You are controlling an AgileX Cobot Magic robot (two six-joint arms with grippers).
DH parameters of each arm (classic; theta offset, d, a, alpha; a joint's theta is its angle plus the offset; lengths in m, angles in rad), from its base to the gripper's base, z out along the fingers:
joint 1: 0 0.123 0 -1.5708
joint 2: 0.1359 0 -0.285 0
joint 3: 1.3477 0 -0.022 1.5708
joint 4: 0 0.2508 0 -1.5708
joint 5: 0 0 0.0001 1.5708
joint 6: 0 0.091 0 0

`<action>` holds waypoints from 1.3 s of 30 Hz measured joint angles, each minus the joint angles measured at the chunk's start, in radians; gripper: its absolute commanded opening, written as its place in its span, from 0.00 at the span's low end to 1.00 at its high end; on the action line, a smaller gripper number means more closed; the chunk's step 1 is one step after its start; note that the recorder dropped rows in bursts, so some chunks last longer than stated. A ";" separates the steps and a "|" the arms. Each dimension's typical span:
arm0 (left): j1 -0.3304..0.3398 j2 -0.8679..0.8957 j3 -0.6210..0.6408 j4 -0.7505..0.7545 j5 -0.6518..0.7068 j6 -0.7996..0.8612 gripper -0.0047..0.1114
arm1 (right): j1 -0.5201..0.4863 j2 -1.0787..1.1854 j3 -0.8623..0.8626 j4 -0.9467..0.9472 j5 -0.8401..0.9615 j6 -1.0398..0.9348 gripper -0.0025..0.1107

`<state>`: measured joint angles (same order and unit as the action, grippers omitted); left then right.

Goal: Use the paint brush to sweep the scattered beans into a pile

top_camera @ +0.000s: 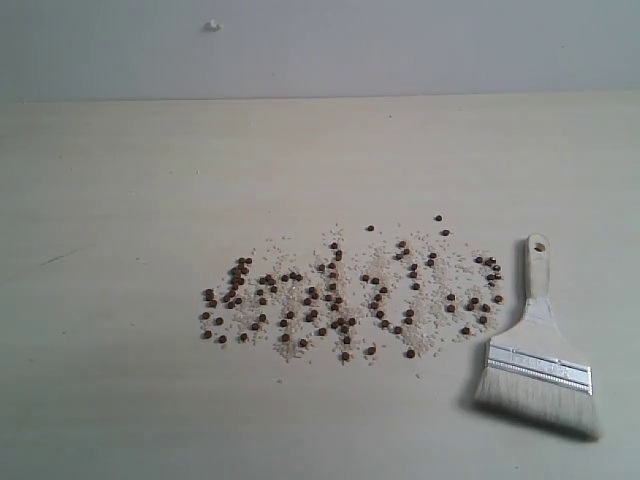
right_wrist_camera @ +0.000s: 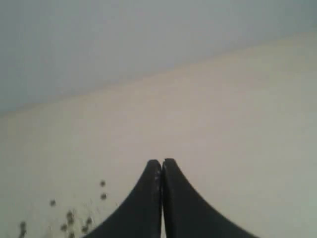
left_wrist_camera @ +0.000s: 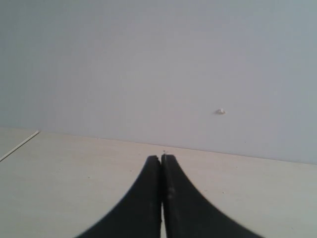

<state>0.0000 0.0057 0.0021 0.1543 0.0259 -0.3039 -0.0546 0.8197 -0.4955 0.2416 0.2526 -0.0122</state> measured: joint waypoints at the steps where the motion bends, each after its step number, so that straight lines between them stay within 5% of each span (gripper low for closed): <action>1: 0.000 0.000 0.000 0.000 0.000 0.000 0.04 | 0.000 0.069 -0.051 -0.028 0.073 0.012 0.02; 6: 0.000 0.000 0.000 0.000 0.000 0.000 0.04 | 0.000 0.349 -0.260 -0.141 0.438 0.035 0.02; 12: 0.000 0.000 0.000 0.000 0.000 0.000 0.04 | 0.000 0.532 -0.348 -0.176 0.632 0.040 0.02; 19: 0.000 0.000 0.000 0.000 0.000 0.000 0.04 | 0.000 0.647 -0.353 -0.142 0.655 0.075 0.18; 35: 0.000 0.000 0.000 0.000 0.000 0.000 0.04 | 0.190 0.671 -0.283 -0.086 0.372 0.258 0.19; 39: 0.000 0.000 0.000 0.000 0.000 0.000 0.04 | 0.193 0.679 -0.283 -0.091 0.371 0.268 0.30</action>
<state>0.0000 0.0057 0.0021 0.1543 0.0259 -0.3039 0.1383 1.4983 -0.7787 0.1508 0.6235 0.2561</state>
